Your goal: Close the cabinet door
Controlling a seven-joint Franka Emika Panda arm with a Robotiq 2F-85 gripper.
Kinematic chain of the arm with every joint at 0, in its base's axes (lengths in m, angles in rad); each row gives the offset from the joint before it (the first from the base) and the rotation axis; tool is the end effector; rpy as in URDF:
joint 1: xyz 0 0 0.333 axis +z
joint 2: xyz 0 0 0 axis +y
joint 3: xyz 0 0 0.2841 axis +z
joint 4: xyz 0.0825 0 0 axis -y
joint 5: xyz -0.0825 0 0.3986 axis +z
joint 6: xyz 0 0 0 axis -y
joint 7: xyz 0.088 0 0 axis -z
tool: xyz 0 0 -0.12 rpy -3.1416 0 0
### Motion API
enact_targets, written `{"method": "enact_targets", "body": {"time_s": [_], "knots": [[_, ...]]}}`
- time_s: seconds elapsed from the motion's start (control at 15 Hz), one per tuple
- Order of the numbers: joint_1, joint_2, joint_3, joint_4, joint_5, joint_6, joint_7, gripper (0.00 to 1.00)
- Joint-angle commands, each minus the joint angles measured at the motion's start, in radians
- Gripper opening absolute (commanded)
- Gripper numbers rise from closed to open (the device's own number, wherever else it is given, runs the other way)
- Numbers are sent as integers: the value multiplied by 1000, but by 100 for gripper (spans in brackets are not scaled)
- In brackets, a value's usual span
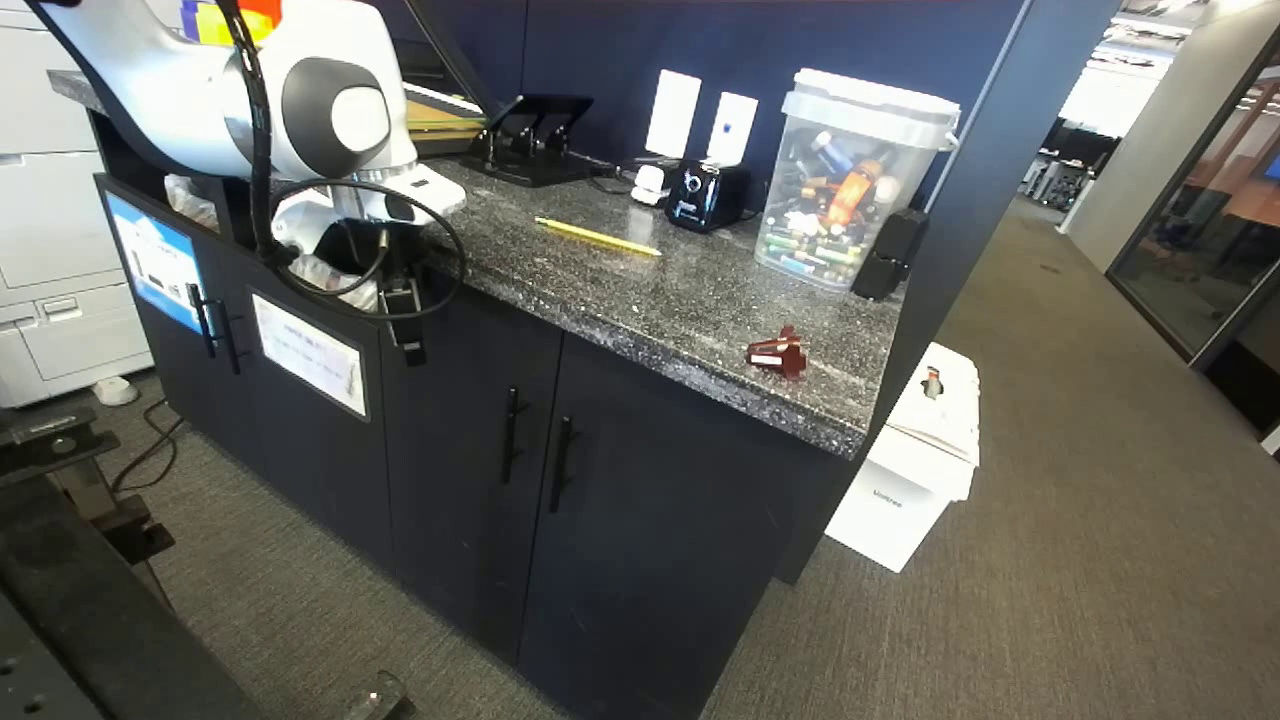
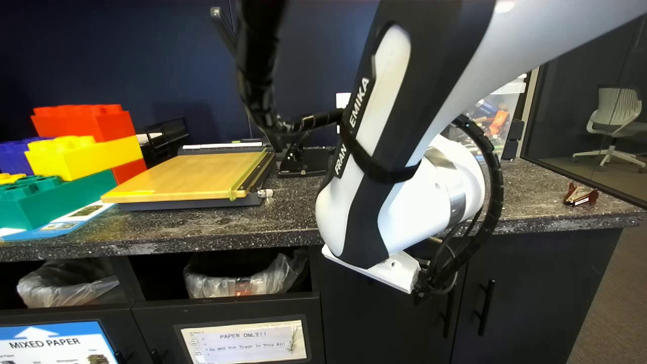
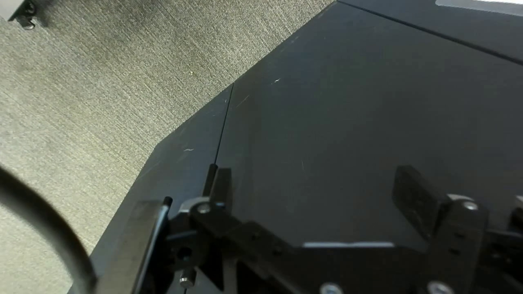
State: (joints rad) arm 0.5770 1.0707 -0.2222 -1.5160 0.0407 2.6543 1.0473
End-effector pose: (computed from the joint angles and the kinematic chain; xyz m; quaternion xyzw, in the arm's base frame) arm 0.6262 0.2431 0.0013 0.9501 -0.2969 0.0892 0.0352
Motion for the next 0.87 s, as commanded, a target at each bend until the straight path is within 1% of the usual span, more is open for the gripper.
{"method": "enact_targets", "body": {"time_s": [0.0, 0.8], "knots": [[-16, 0, 17, 4, -31, -2, 19, 100], [-16, 3, 17, -7, -30, -2, 19, 100]]}}
